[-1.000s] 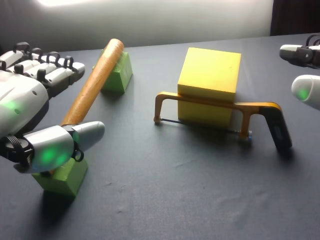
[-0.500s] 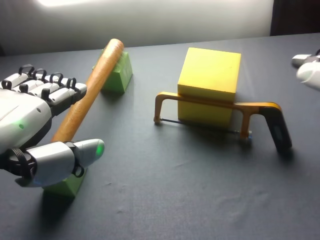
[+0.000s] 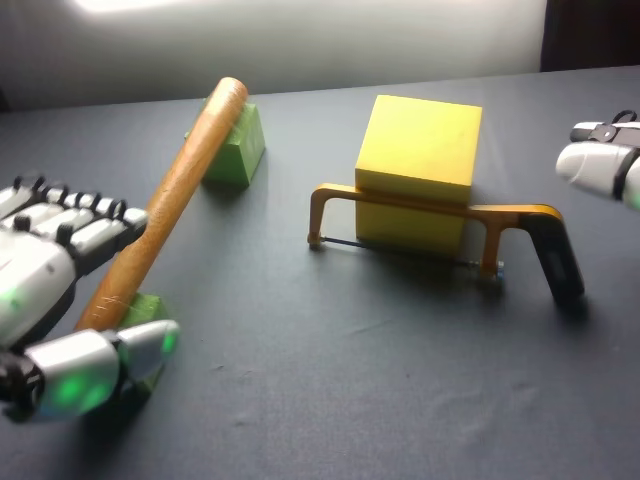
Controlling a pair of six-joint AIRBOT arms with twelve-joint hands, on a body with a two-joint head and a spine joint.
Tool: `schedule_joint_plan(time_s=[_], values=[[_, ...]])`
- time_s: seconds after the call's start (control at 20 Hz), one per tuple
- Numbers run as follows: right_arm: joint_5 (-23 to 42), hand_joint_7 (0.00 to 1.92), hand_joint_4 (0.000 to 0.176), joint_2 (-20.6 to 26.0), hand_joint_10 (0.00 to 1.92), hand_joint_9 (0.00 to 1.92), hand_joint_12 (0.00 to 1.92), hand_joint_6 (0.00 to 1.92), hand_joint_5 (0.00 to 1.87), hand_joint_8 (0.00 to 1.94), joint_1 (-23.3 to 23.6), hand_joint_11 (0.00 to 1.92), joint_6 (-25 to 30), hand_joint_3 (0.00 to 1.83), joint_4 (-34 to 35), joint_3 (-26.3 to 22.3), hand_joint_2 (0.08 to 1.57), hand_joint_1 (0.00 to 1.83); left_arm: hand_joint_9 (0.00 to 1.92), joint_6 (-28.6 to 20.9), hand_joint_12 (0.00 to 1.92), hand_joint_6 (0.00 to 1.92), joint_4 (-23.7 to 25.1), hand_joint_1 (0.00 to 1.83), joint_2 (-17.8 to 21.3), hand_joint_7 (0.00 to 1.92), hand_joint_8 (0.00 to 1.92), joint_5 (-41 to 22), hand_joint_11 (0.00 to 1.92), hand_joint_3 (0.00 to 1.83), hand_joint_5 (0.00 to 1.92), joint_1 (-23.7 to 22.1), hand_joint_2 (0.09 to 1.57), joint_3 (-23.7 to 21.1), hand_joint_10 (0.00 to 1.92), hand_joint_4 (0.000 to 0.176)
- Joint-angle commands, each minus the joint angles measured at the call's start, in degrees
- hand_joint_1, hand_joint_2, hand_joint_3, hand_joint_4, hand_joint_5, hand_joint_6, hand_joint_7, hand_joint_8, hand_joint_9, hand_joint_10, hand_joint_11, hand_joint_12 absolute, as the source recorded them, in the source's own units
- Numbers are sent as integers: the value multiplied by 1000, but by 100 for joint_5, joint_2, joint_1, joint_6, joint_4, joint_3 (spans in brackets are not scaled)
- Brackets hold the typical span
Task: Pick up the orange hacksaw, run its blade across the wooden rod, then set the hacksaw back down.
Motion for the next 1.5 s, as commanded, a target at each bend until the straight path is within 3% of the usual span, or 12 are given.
schedule_joint_plan(time_s=[0.0,0.1,0.4,0.6,0.7,0.85,1.0,1.1,1.35,1.45], values=[[661,259,0,-24,3,242,725,1,273,0,-14,0,-28,0,-148,65,1116,481,192,-103,502,8,242,0,-30,206,8,-961,0,0,203,87,1264,-20,11,0],[686,236,0,-159,1,231,722,1,252,1,-27,0,-254,0,101,121,1083,724,154,-257,390,1,242,0,-135,169,2,-1368,0,1,162,452,1266,-66,2,0],[431,191,0,-394,1,184,584,3,231,1,148,0,-813,0,957,194,1037,926,174,-384,406,6,191,0,-459,206,9,-1433,0,0,184,688,1268,-53,7,0],[385,126,0,-550,1,133,529,1,181,0,139,0,-977,0,1000,270,1005,1039,190,-441,442,6,191,0,-602,229,5,-1483,0,0,188,738,1264,-43,7,0],[391,133,0,-661,5,135,528,2,186,4,115,0,-1000,1,1000,307,1023,1193,173,-488,429,0,191,0,-658,205,1,-1483,0,0,173,784,1264,-28,2,0],[440,170,0,-815,5,157,608,5,214,4,115,0,-1017,2,1001,366,1026,1257,203,-552,502,5,152,0,-686,232,7,-1483,0,0,197,855,1262,-17,9,0],[438,188,0,-983,4,162,560,5,225,6,211,0,-1017,5,1109,473,1037,1249,201,-589,509,4,151,0,-689,226,3,-1483,0,1,198,896,1265,7,6,0],[279,223,0,-1006,13,205,703,13,272,5,293,0,-1018,5,1300,480,1042,1234,184,-599,454,7,151,0,-689,200,6,-1483,0,0,175,904,1264,15,7,0],[70,258,0,-1014,17,236,758,15,309,9,396,0,-966,13,1494,480,1076,1183,186,-694,455,8,140,0,-698,202,8,-1475,0,0,174,977,1263,20,10,0],[30,328,0,-1013,21,290,857,24,407,12,427,0,-917,0,1494,479,1051,1215,183,-727,456,3,138,0,-722,197,1,-1475,0,0,173,1024,1260,20,3,0]])
